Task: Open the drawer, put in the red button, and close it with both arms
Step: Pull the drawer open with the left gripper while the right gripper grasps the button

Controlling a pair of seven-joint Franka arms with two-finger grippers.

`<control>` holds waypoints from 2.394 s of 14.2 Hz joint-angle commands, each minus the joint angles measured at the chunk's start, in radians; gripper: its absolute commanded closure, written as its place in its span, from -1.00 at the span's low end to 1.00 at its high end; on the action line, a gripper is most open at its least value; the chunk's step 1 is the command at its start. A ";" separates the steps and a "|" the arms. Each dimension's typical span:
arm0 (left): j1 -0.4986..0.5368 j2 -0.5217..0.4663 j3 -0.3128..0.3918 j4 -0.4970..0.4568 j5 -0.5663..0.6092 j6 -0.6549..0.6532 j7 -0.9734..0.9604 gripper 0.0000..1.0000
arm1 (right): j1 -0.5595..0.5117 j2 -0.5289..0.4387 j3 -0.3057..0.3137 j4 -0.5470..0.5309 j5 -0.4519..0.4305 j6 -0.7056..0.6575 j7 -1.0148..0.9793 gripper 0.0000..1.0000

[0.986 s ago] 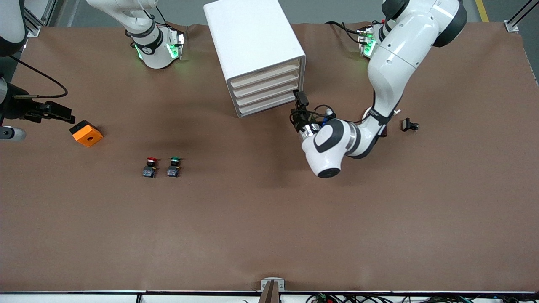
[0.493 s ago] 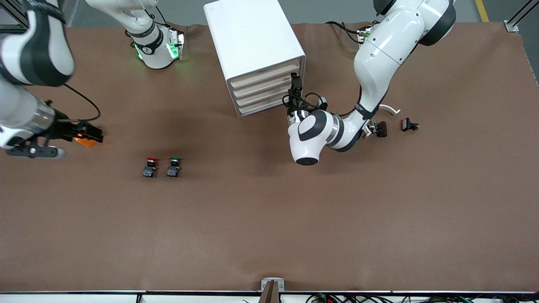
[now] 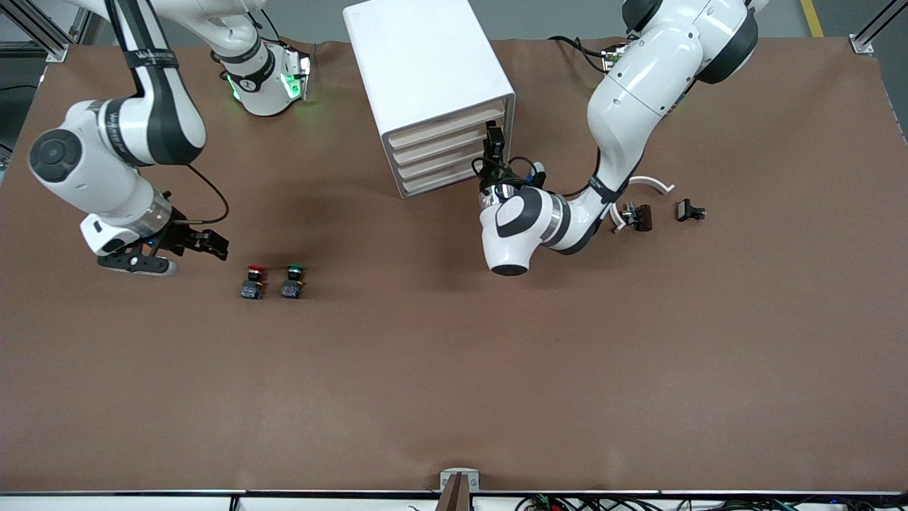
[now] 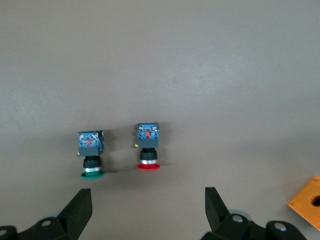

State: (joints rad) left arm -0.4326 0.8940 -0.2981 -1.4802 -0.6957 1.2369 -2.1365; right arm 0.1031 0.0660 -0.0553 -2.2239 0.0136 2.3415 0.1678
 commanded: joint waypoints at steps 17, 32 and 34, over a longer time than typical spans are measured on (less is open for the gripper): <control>0.040 0.011 0.048 0.067 -0.067 0.019 -0.082 0.72 | 0.032 0.380 -0.008 0.030 -0.001 0.367 0.119 -1.00; 0.156 0.034 0.076 0.146 -0.073 0.038 -0.083 0.65 | 0.032 0.329 -0.009 0.073 0.006 0.244 0.127 1.00; 0.169 0.034 0.076 0.149 -0.076 0.039 -0.088 0.65 | 0.032 0.284 -0.012 0.157 0.006 0.036 0.139 1.00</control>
State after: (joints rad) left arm -0.2729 0.9149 -0.2227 -1.3593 -0.7425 1.2796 -2.2078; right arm 0.1329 0.4211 -0.0627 -2.1293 0.0143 2.5488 0.2847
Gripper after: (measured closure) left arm 0.824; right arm 0.595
